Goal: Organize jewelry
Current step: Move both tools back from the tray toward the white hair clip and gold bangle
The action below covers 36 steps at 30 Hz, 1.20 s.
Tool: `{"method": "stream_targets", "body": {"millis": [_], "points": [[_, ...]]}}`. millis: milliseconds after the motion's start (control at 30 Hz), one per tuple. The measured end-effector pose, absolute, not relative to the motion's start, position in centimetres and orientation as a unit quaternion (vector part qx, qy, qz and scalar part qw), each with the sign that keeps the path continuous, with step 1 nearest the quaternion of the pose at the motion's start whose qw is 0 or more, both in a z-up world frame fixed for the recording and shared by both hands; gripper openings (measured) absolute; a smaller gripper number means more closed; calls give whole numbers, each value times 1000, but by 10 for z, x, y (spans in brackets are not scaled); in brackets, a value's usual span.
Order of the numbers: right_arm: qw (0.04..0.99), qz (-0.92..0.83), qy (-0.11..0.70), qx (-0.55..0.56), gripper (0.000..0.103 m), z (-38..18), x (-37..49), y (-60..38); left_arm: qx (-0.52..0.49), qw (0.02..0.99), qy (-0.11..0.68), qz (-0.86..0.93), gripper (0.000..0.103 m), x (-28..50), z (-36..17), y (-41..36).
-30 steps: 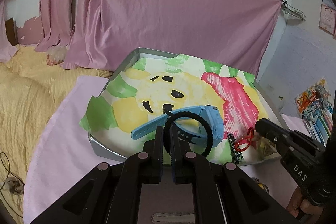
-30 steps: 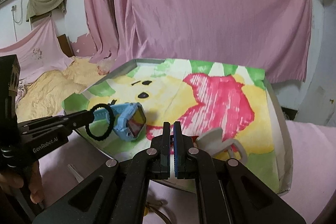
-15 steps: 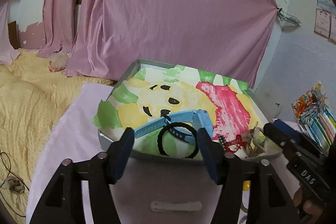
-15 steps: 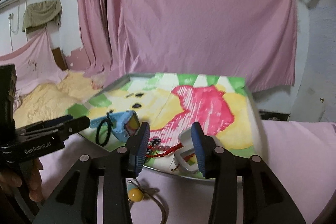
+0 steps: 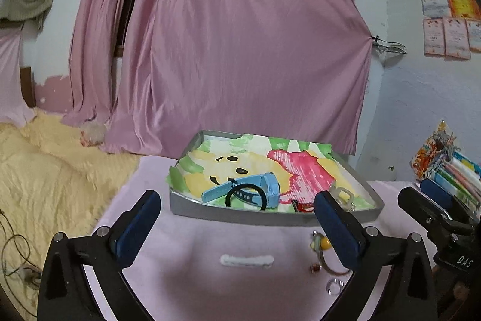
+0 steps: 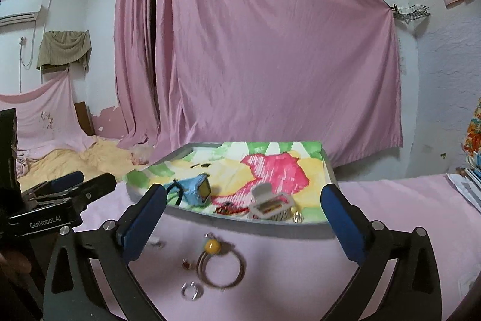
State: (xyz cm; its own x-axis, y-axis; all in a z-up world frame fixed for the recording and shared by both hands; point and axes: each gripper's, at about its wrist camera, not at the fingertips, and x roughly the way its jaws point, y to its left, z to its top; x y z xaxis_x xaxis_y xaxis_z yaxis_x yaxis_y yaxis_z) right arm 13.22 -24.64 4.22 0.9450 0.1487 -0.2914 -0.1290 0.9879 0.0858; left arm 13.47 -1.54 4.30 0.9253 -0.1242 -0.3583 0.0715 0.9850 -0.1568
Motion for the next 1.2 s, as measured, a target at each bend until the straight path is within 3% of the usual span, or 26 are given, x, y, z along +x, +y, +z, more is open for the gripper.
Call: {"method": "stream_targets", "body": {"millis": [733, 1200], "points": [[972, 55, 228, 24, 101, 12, 113, -249, -52, 975, 211, -43, 102, 98, 22, -10], [938, 64, 341, 22, 101, -8, 157, -258, -54, 937, 338, -73, 102, 143, 1, -10]]}}
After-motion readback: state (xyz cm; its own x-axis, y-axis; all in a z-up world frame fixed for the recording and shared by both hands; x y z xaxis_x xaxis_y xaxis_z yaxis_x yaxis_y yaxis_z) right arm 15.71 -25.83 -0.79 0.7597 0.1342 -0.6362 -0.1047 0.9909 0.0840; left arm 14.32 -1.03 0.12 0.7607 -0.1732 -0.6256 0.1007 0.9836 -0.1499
